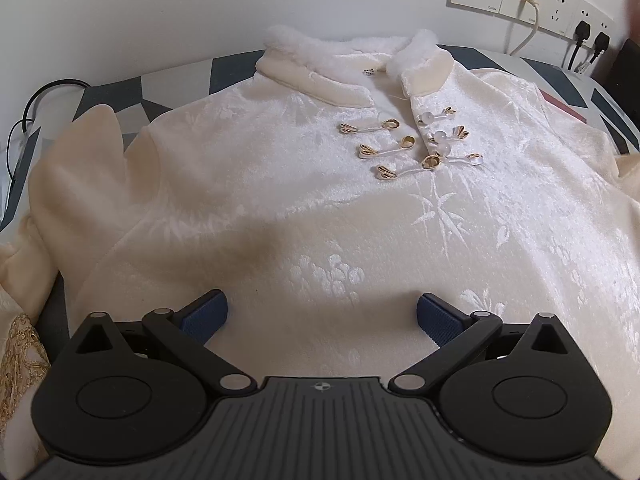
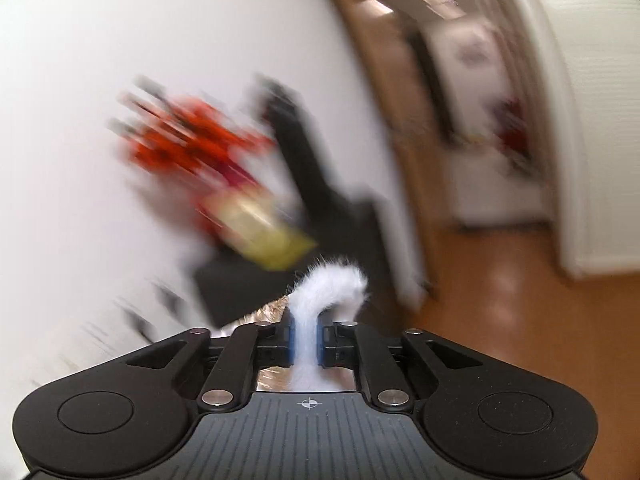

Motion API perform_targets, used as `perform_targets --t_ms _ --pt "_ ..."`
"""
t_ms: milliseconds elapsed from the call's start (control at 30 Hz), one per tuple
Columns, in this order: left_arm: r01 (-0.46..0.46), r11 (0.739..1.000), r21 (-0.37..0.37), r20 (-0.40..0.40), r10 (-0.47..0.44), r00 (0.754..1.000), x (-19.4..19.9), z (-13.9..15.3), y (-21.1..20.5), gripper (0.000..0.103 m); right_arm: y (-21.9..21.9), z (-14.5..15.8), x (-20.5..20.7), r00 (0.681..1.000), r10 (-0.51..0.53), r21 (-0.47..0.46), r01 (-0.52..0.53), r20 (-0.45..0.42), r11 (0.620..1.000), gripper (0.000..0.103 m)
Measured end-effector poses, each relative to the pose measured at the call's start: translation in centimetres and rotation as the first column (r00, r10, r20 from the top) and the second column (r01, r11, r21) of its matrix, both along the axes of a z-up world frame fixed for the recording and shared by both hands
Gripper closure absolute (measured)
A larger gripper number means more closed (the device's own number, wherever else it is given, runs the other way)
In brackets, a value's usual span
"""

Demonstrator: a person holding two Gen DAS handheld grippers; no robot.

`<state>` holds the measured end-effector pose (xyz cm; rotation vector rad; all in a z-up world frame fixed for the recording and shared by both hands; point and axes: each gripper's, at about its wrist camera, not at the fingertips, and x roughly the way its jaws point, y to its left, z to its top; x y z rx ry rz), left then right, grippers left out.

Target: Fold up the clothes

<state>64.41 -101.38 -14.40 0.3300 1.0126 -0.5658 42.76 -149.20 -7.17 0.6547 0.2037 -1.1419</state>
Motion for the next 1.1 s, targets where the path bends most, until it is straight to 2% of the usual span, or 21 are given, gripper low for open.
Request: perform_targets --t_ms 33,100,133,233,267,367,400,467,533,600,633,700,767,867,967,1067,1100 --pt "0.000 1.000 0.000 0.001 0.000 1.000 0.0 0.0 0.0 0.000 0.2 -1.7 -1.4 0.998 -0.054 0.094 0.055 -0.008 0.994 0.081" --pt "0.001 1.000 0.002 -0.001 -0.001 1.000 0.1 0.0 0.0 0.000 0.5 -5.0 -4.1 0.987 -0.159 0.278 0.163 -0.038 0.947 0.081" --pt "0.000 1.000 0.003 -0.002 0.000 1.000 0.1 0.0 -0.1 0.000 0.5 -5.8 -5.0 0.980 -0.196 0.328 0.195 -0.031 0.924 0.080" --pt "-0.002 1.000 0.006 -0.005 0.002 1.000 0.1 0.1 -0.1 0.000 0.5 -6.4 -6.6 0.957 -0.287 0.408 0.247 0.037 0.879 0.064" --pt "-0.005 1.000 0.007 -0.005 0.005 1.000 0.1 0.1 -0.2 0.000 0.1 -6.3 -6.6 0.956 -0.288 0.423 0.236 0.060 0.875 0.056" --pt "-0.017 1.000 0.013 -0.014 0.017 1.000 0.0 0.1 -0.3 0.000 -2.0 -5.8 -5.3 0.954 -0.240 0.478 0.128 0.179 0.869 0.048" --pt "-0.019 1.000 0.010 -0.018 0.019 1.000 -0.1 0.2 -0.4 0.000 -2.9 -5.7 -4.9 0.949 -0.226 0.499 0.090 0.220 0.862 0.042" --pt "-0.021 1.000 0.002 -0.026 0.021 0.999 -0.4 0.3 -0.5 0.001 -4.7 -5.7 -3.9 0.941 -0.207 0.537 0.032 0.268 0.843 0.041" --pt "0.009 1.000 -0.027 -0.025 -0.010 1.000 -1.1 0.6 -0.7 0.001 -6.0 -5.0 -2.2 0.980 -0.163 0.545 0.076 0.113 0.835 0.040" --pt "0.070 0.996 -0.059 -0.010 -0.071 0.997 -2.0 1.4 -1.6 0.001 -6.9 -4.4 -0.6 0.991 -0.119 0.539 0.129 -0.053 0.832 0.040" --pt "0.108 0.991 -0.073 0.006 -0.108 0.994 -2.6 1.8 -2.3 0.001 -7.1 -4.4 -0.1 0.988 -0.109 0.533 0.152 -0.111 0.833 0.040" --pt "0.214 0.971 -0.105 0.042 -0.210 0.977 -4.1 2.8 -4.4 0.001 -7.0 -4.6 0.3 0.986 -0.090 0.531 0.151 -0.138 0.834 0.040" --pt "0.341 0.931 -0.126 0.086 -0.332 0.939 -5.8 3.7 -7.5 0.001 -6.9 -5.0 0.7 0.987 -0.071 0.533 0.139 -0.145 0.835 0.041" --pt "0.530 0.837 -0.133 0.162 -0.509 0.845 -8.5 4.6 -13.4 0.001 -6.9 -5.8 0.0 0.987 -0.081 0.563 0.146 -0.139 0.813 0.041" --pt "0.670 0.741 -0.046 0.247 -0.642 0.726 -11.4 4.2 -19.4 0.002 -7.0 -6.5 -0.9 0.987 -0.102 0.595 0.157 -0.125 0.788 0.041" --pt "0.747 0.662 0.066 0.300 -0.727 0.618 -13.3 2.9 -24.1 0.005 -7.5 -7.2 -1.8 0.988 -0.129 0.619 0.152 -0.083 0.771 0.041" --pt "0.764 0.636 0.105 0.311 -0.751 0.583 -13.6 2.4 -25.1 0.008 -7.7 -7.6 -1.9 0.991 -0.122 0.629 0.132 -0.059 0.766 0.046"
